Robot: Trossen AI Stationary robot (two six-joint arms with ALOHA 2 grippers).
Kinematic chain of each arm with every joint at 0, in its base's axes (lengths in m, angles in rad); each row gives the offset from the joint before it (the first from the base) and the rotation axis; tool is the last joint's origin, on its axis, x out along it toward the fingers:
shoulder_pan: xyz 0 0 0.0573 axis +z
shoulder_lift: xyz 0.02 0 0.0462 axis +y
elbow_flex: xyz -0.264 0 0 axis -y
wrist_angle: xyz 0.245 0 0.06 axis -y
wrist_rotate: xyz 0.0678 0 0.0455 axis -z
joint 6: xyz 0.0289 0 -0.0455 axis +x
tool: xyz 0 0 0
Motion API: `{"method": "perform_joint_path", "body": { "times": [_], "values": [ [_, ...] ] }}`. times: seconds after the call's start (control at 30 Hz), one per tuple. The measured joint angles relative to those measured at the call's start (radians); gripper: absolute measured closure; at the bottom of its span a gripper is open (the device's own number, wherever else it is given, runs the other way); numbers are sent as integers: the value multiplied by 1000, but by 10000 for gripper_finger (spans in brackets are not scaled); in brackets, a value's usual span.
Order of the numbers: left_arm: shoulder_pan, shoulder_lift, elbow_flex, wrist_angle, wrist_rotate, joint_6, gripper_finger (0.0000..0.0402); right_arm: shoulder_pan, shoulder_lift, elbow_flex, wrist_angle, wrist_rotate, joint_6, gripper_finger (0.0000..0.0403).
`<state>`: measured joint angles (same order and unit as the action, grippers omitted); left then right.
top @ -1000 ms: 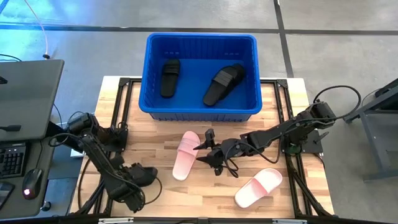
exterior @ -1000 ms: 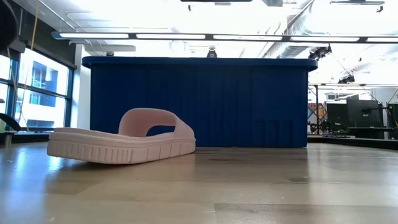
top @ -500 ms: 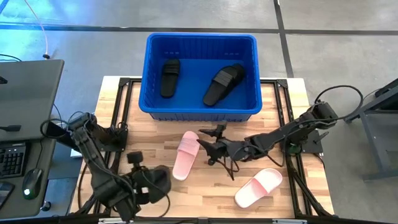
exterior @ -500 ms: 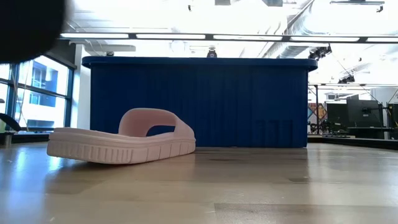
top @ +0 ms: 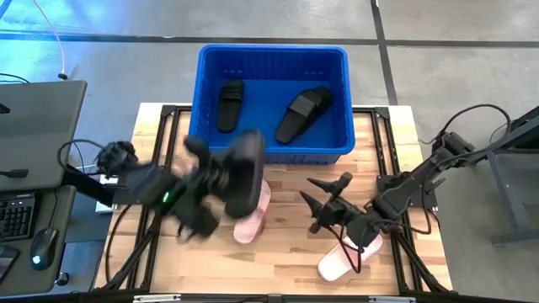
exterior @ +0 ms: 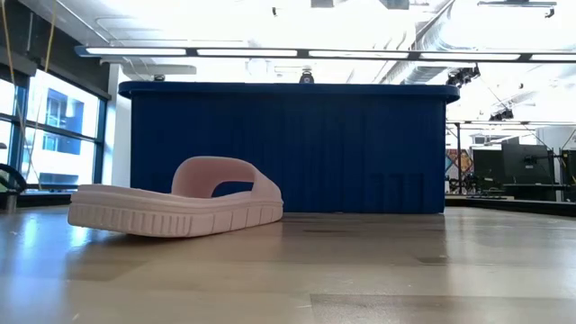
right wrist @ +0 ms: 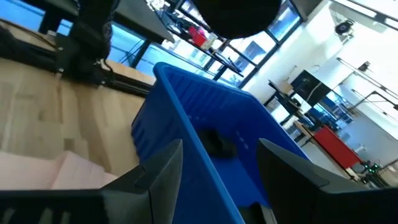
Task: Pick and place slides into bin
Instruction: Put the black slide into the blue container
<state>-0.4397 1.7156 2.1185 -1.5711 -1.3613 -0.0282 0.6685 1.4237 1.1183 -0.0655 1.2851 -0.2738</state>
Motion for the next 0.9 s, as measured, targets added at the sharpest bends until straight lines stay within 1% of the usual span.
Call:
{"method": "perform_joint_path", "body": {
  "times": [0.1,0.2,0.33,0.4,0.47,0.5,0.6,0.63,0.7,0.8,0.9],
  "values": [
    [185,-4,12,-1,81,151,399,4,-7,0,-32,-11,21,206],
    [369,-3,-1,16,173,266,399,3,-6,0,-32,-12,23,206],
    [584,-3,-77,173,254,497,399,-2,-6,0,-34,-14,30,206],
    [674,-3,-122,293,354,641,399,-2,-6,0,-37,-15,34,206],
    [753,-3,-180,443,481,797,400,-3,-6,0,-36,-19,33,206],
    [790,-3,-215,519,524,869,400,-3,-6,0,-38,-19,33,206],
    [879,2,-324,770,580,1079,400,-3,-6,0,-65,-19,63,206],
    [903,5,-361,850,618,1141,400,-3,-6,0,-79,-20,76,206],
    [961,8,-434,942,733,1239,400,-3,-6,0,-110,-19,102,206],
    [1034,23,-534,1075,852,1315,400,-3,-6,0,-173,-19,165,206],
    [1114,27,-628,1153,930,1307,400,-3,-6,0,-231,-18,243,206]
  ]
}}
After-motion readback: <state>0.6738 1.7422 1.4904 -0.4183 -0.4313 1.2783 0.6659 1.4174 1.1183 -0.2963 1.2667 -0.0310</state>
